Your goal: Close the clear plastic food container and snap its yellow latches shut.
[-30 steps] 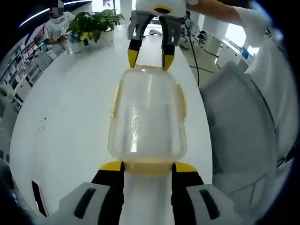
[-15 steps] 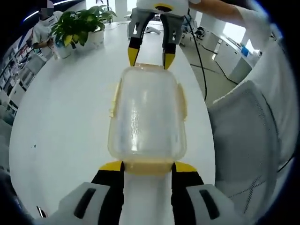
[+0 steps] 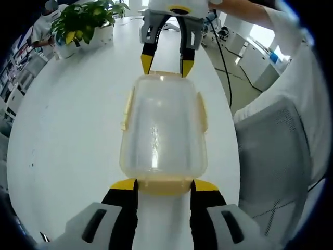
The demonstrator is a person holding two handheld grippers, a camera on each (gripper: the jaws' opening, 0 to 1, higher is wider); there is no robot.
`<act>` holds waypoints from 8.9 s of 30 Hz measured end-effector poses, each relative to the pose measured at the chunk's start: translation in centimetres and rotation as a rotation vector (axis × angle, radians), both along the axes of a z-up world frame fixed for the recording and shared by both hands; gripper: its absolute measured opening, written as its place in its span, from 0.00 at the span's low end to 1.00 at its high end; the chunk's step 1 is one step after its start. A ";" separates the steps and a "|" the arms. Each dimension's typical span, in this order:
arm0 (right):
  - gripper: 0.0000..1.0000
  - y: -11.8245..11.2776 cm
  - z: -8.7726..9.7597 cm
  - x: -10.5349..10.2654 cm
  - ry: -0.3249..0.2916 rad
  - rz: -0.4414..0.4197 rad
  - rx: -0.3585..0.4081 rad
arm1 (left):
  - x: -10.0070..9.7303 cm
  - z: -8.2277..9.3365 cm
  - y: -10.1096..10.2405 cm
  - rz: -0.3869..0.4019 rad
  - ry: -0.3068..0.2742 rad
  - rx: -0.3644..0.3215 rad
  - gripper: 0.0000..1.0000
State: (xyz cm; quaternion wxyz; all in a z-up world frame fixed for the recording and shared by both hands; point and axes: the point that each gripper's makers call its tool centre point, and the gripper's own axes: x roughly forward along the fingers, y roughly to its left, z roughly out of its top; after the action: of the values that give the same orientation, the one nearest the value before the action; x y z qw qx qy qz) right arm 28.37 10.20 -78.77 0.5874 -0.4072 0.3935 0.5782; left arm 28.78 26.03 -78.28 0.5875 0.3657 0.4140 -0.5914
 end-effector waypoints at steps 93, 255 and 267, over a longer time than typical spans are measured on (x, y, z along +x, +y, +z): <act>0.26 1.8 0.9 0.6 0.469 -1.095 0.216 | -1.7 -0.7 -0.1 1.177 0.630 -0.088 0.35; 0.40 8.5 1.7 3.2 0.193 -0.073 0.102 | -2.0 2.7 -6.4 0.226 -0.465 -0.395 0.28; 0.42 6.1 4.0 2.7 0.103 -0.133 0.193 | 1.8 5.5 -1.8 0.297 -0.500 -0.354 0.33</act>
State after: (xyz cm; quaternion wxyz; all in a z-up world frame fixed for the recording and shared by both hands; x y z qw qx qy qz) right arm 31.11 16.29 -74.75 0.6399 -0.2916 0.3917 0.5933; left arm 30.56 24.26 -72.82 0.8049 0.3274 0.1969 -0.4541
